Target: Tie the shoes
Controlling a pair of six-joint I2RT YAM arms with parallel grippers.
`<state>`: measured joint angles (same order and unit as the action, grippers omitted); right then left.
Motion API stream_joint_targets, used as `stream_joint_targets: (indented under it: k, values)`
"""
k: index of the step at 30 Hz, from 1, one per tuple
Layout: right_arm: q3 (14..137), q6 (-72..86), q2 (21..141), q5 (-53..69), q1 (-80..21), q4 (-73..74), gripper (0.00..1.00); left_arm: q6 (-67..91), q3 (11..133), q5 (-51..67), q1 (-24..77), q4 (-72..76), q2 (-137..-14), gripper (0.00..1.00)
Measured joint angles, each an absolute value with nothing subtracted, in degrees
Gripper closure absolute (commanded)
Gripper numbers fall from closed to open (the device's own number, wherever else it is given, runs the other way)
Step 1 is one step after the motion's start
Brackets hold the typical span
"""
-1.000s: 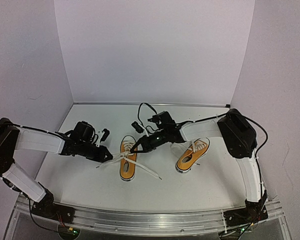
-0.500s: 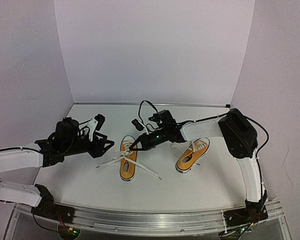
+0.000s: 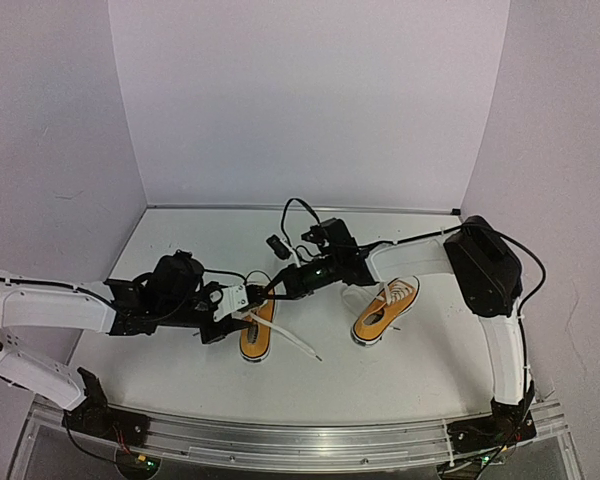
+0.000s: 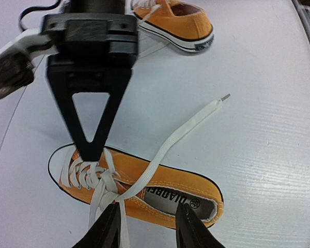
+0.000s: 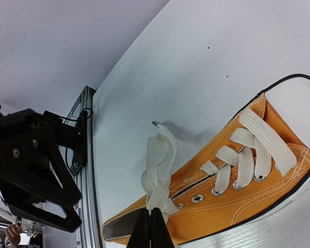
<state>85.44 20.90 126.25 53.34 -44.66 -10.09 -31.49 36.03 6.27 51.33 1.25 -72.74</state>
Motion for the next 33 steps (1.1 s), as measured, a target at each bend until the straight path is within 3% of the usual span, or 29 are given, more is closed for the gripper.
stream_joint_targets:
  k: [9, 23, 33]
  values:
    - [84.5, 21.7, 125.8, 53.4, -44.7, -11.5, 1.00, -41.5, 42.0, 2.3, 52.7, -2.7, -79.8, 0.76]
    - [83.8, 22.4, 125.8, 53.4, -44.7, -12.8, 1.00, -49.8, 45.4, -3.0, 52.7, -4.5, -88.2, 0.75]
    - [83.8, 22.6, 125.8, 53.4, -44.7, -12.9, 1.00, -51.1, 46.7, -5.0, 52.8, -4.2, -90.8, 0.96]
